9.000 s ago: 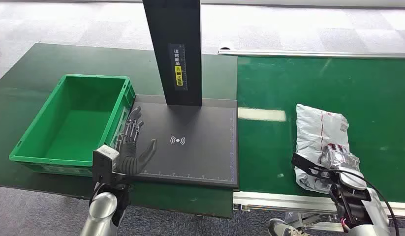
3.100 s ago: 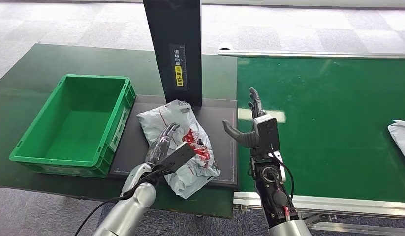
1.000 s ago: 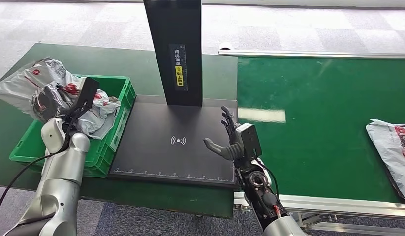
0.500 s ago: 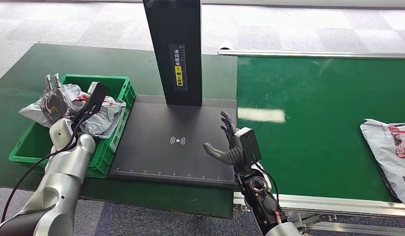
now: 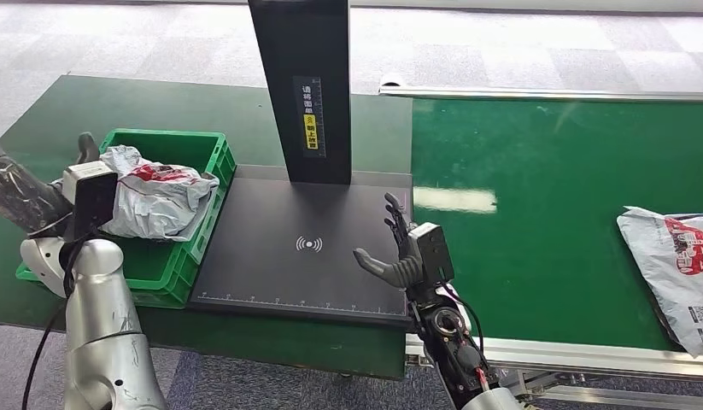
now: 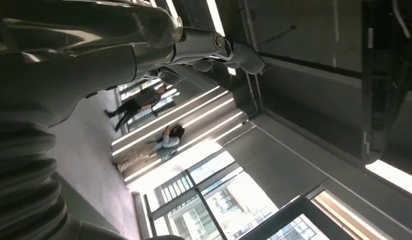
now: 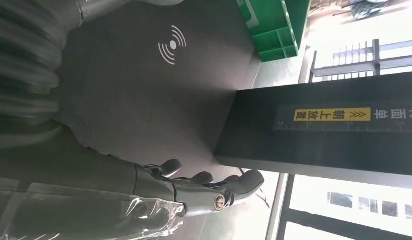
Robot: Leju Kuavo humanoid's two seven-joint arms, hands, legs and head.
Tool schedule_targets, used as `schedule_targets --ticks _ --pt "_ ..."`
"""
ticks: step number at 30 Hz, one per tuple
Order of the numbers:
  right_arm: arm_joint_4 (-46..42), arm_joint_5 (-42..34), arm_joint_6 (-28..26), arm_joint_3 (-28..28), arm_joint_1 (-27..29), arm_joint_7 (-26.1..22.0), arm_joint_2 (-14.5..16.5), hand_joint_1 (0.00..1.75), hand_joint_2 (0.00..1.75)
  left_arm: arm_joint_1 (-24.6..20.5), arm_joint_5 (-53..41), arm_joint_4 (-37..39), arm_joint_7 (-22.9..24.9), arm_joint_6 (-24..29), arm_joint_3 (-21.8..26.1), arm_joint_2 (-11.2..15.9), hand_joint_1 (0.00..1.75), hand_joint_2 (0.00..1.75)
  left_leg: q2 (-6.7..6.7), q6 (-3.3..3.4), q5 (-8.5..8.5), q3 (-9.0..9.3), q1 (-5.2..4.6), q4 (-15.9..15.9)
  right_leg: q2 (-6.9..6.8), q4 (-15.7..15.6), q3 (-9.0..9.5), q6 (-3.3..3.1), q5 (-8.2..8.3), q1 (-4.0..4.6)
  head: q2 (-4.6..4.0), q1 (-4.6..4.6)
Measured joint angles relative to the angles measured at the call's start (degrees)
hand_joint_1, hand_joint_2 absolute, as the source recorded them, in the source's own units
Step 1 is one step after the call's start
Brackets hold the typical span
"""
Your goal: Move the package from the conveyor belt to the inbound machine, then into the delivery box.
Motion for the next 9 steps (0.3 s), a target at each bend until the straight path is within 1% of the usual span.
schedule_targets --ticks 2,4,6,8,9 --pt "-0.5 -0.3 0.0 0.0 0.2 0.0 -0.2 0.0 1.75 2.5 6.4 -0.7 1.3 -0.3 -4.0 -0.6 0.0 1.75 -0.02 0.0 0.0 0.0 0.01 0.0 -0.01 0.0 0.01 0.0 0.0 0.01 0.0 0.0" --pt "-0.9 -0.7 0.0 0.0 0.5 -0.2 -0.6 0.0 1.75 5.1 10.7 -0.9 3.4 -2.0 -10.2 -0.6 0.0 1.75 -0.05 0.0 0.01 -0.01 0.01 0.0 -0.01 0.0 0.04 0.0 0.0 0.01 0.0 0.01" --pt "-1.2 -0.9 -0.1 0.0 0.6 -0.4 -0.9 0.0 1.75 7.3 15.7 -1.0 5.5 -6.0 -16.8 -0.3 0.0 1.75 -0.06 0.01 0.0 -0.01 0.0 0.0 0.0 0.0 0.06 0.01 0.0 0.0 0.0 0.01" --pt "-1.3 -1.2 -0.1 0.0 0.8 -0.7 -1.2 0.0 1.75 9.5 20.7 -1.1 6.7 -11.2 -22.5 0.2 0.0 1.75 -0.04 0.01 0.0 -0.01 -0.01 0.0 0.0 0.0 0.06 0.01 0.01 -0.01 0.0 0.01" --pt "-1.4 -1.2 -0.1 0.0 0.8 -0.8 -1.3 0.0 1.75 10.0 21.7 -1.1 6.8 -12.4 -23.8 0.3 0.0 1.75 -0.03 0.01 0.0 -0.01 -0.01 0.0 0.0 0.0 0.06 0.01 0.01 -0.02 0.0 0.01"
